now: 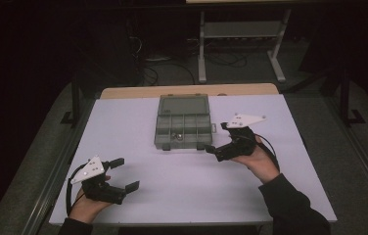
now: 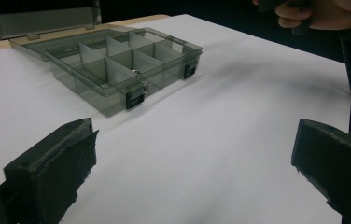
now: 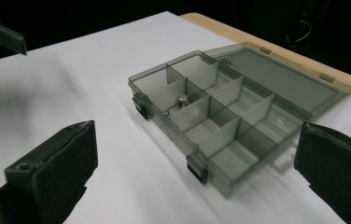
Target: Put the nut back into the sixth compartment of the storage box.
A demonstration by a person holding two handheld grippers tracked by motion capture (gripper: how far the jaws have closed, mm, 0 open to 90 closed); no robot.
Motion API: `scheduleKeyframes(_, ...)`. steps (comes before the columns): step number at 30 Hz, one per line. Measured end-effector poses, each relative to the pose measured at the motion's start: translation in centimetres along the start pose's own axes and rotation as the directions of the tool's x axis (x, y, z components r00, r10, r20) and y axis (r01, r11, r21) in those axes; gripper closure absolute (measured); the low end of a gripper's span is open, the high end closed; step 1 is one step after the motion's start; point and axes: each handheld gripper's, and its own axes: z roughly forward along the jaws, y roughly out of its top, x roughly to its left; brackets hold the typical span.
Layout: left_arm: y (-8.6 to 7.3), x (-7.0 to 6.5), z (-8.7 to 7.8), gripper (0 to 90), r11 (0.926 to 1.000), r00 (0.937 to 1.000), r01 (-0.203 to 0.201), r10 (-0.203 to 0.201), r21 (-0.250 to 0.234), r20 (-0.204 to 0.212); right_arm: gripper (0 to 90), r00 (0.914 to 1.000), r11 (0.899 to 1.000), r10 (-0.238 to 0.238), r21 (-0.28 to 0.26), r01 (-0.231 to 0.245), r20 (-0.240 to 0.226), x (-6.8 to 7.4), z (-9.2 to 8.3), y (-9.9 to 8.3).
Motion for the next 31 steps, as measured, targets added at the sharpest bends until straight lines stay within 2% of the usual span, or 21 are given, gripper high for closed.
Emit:
scheduleKeyframes(2,0.0,0.0,0.0,0.0,1.0,1.0,0.0,0.0,0.001,0.0,0.0,0.9999,1.0,0.011,-0.015,-0.011,0.002,0.1,-1.2,-0.8)
scheduleKeyframes(7,0.0,0.0,0.0,0.0,1.0,1.0,-0.003,0.003,0.0,0.001,0.0,0.998,0.998,0.024,-0.061,-0.021,0.059,0.1,-4.0,-3.3)
scheduleKeyframes(13,0.0,0.0,0.0,0.0,1.0,1.0,-0.007,0.007,-0.003,0.003,0.0,0.9904,0.992,0.05,-0.125,-0.034,0.129,-0.1,-6.9,-5.7)
scheduleKeyframes(15,0.0,-0.1,-0.1,0.0,1.0,1.0,0.006,-0.006,-0.005,0.002,0.0,0.9875,0.99,0.053,-0.14,-0.032,0.149,-0.2,-7.6,-6.4)
scheduleKeyframes(21,0.0,-0.1,-0.1,0.0,1.0,1.0,-0.006,0.006,-0.004,0.005,0.0,0.983,0.984,0.074,-0.174,-0.044,0.168,-0.3,-8.7,-8.3)
scheduleKeyframes(26,0.0,-0.1,-0.2,0.0,0.9997,1.0,-0.005,0.005,-0.022,0.003,0.0,0.9813,0.984,0.082,-0.168,-0.052,0.174,-0.1,-9.2,-8.8)
scheduleKeyframes(31,0.0,0.0,-0.1,0.0,0.9999,1.0,-0.009,0.009,-0.007,0.003,0.0,0.9798,0.983,0.093,-0.172,-0.062,0.177,-0.1,-9.5,-9.0)
